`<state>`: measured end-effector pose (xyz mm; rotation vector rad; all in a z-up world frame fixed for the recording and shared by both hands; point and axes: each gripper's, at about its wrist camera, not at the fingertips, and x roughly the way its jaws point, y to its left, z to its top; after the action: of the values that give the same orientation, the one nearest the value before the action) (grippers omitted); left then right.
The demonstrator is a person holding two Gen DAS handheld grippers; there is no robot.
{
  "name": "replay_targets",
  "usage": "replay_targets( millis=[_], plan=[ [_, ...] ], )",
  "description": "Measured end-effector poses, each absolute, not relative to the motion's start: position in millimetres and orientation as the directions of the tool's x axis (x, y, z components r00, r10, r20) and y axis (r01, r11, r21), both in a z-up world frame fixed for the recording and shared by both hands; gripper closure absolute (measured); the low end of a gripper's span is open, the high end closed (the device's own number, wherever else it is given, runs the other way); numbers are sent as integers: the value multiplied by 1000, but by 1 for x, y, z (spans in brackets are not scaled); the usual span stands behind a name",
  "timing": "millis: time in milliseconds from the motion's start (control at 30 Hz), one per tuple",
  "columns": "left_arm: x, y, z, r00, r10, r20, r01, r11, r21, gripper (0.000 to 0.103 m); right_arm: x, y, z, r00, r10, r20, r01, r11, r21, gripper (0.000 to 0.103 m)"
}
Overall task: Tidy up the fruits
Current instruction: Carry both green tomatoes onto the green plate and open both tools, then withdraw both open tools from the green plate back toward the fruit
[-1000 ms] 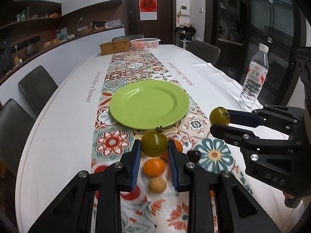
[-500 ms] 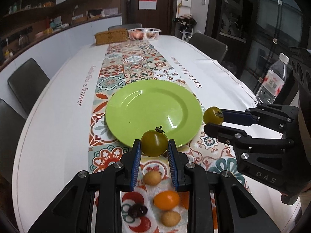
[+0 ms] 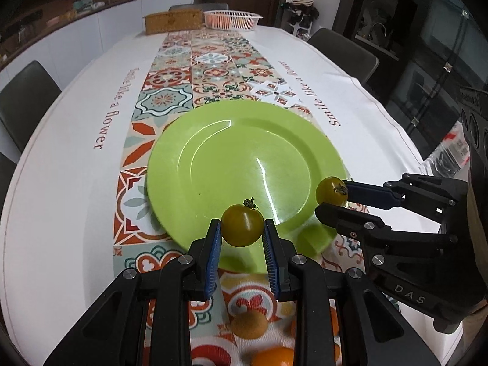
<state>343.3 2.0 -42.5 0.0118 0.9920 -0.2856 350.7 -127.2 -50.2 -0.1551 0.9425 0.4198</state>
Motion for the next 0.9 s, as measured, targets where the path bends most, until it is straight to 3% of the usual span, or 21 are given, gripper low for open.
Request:
replay_targets(
  millis=[600, 733, 833, 900],
  plan=[
    [297, 12, -3, 632, -184, -753, 230, 972, -45, 58, 329, -137, -28, 572, 274, -773, -370, 927, 55, 67],
    [272, 12, 14, 675, -176, -716, 237, 971, -15, 54, 303, -139, -10, 619, 268, -738, -370, 928, 26, 60],
    [254, 11, 25, 697, -182, -693, 248, 969, -5, 47, 285, -140, 3, 640, 274, -718, -374, 927, 21, 59],
    [242, 11, 34, 713, -186, -676, 253, 967, 1, 42, 275, -140, 10, 652, 278, -705, -375, 927, 19, 53]
  ],
)
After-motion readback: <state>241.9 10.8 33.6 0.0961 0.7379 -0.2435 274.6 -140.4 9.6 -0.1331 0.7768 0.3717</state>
